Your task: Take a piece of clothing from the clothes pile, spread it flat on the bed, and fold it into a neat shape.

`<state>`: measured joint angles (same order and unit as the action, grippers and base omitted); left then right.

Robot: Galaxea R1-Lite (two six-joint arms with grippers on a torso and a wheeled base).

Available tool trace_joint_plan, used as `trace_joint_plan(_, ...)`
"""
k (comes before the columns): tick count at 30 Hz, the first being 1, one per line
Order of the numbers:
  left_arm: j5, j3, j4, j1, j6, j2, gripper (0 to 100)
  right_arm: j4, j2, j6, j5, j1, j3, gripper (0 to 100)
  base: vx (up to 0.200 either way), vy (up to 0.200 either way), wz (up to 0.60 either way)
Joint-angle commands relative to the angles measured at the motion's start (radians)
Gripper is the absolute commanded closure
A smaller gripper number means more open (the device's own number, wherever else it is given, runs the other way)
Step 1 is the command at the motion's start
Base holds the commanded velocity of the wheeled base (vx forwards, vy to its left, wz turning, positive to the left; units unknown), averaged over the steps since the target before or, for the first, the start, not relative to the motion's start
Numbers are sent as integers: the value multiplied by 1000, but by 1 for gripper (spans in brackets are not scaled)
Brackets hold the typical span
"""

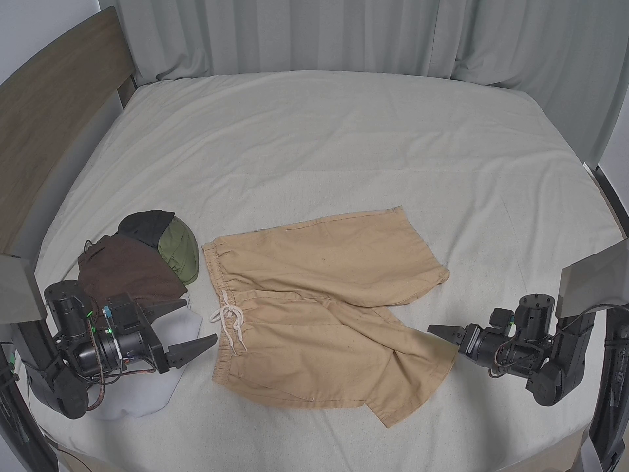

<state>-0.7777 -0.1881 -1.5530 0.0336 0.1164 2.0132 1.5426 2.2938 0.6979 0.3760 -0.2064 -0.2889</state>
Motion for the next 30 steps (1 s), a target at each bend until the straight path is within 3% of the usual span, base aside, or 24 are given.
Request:
trace_joint_plan(1,0,-1,-1,2,0,2,0,1,1,0,0,-2,4,100,0,0,0)
trace_joint_plan(12,1,-1,-1,2,0,2,0,2,-1,-17,-25,7,-19,100,0,0,0)
trace_joint_plan(16,1,-1,-1,2,0,2,0,2,13,-70,-26,36,-68,100,0,0,0)
trace_joint_plan(22,1,-1,-1,2,-1,2,0,2,24,-89,-72,50,-113,100,0,0,0)
trace_joint_plan(30,1,-2,-1,0,0,7,0,4,42,-140,-80,56,-144,100,0,0,0)
